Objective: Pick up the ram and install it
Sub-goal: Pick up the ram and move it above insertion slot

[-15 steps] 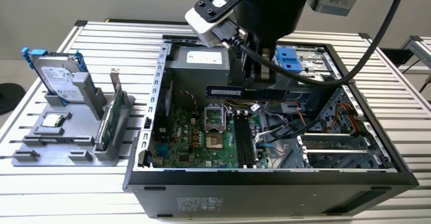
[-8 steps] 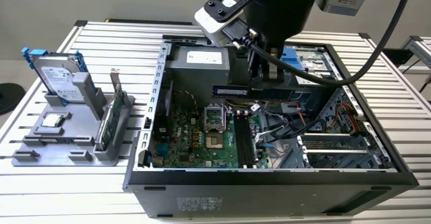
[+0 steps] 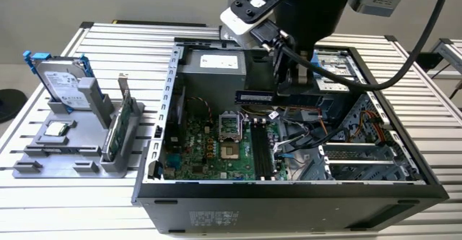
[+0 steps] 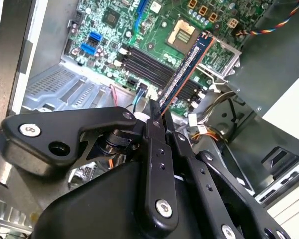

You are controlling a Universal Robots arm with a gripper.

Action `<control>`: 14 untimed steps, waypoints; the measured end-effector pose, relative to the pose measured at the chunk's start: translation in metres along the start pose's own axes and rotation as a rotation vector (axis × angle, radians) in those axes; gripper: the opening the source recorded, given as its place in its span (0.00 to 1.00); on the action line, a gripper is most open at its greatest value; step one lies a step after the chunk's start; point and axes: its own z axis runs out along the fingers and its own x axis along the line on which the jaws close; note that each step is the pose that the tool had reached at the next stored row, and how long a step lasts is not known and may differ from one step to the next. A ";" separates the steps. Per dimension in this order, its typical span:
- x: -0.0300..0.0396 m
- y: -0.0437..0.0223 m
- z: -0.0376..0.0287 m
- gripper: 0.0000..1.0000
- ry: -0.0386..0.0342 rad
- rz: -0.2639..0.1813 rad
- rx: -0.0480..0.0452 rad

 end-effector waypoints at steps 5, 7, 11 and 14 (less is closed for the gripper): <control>0.0028 0.0057 0.0001 0.00 0.0000 0.000 0.0000; 0.0042 0.0078 0.0001 0.00 0.0000 0.000 0.0000; 0.0075 0.0107 0.0003 0.00 0.0001 0.000 0.0000; 0.0095 0.0123 0.0004 0.00 0.0000 0.000 0.0000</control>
